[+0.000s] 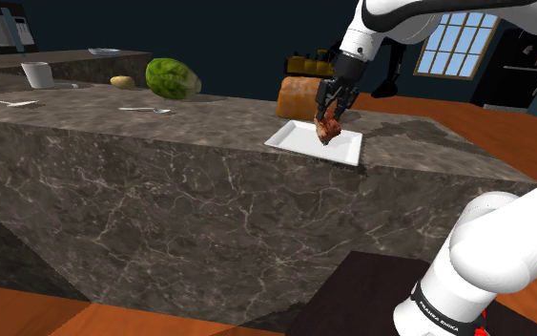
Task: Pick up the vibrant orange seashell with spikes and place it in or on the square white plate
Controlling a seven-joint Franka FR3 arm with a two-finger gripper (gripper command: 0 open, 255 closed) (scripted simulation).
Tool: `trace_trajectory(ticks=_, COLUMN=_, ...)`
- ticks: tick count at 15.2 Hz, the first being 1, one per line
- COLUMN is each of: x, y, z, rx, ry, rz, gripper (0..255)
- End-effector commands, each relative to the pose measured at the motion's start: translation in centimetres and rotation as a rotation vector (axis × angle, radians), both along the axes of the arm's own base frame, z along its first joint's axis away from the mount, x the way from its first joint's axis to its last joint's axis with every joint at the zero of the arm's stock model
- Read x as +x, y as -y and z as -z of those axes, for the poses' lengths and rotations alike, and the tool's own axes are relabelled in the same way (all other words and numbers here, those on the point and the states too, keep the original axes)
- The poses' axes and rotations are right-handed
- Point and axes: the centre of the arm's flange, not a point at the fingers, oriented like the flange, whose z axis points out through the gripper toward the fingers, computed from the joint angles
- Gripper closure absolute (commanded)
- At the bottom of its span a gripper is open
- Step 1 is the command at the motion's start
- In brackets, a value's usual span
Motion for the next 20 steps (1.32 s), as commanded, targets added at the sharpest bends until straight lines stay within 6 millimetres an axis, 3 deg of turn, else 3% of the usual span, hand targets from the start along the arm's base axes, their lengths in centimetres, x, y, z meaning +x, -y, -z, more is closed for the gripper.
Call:
trace_trajectory(ticks=1, x=0.0, y=0.0, z=0.6, rx=0.002, ry=-0.017, rz=0.0, gripper=255)
trace_trajectory(ticks=2, x=0.0, y=0.0, z=0.6, rx=0.002, ry=-0.017, rz=0.0, gripper=255)
trace_trajectory(ticks=3, x=0.1, y=-0.1, z=0.6, rx=0.002, ry=-0.017, rz=0.0, gripper=0)
trace_trajectory(ticks=8, x=0.0, y=0.0, z=0.6, rx=0.002, ry=-0.017, rz=0.0, gripper=0)
trace_trajectory(ticks=12, x=-0.8, y=0.7, z=-4.3, rx=0.002, ry=-0.017, rz=0.0, gripper=0)
trace_trajectory(ticks=20, x=-0.8, y=0.7, z=-4.3, rx=0.002, ry=-0.017, rz=0.0, gripper=0)
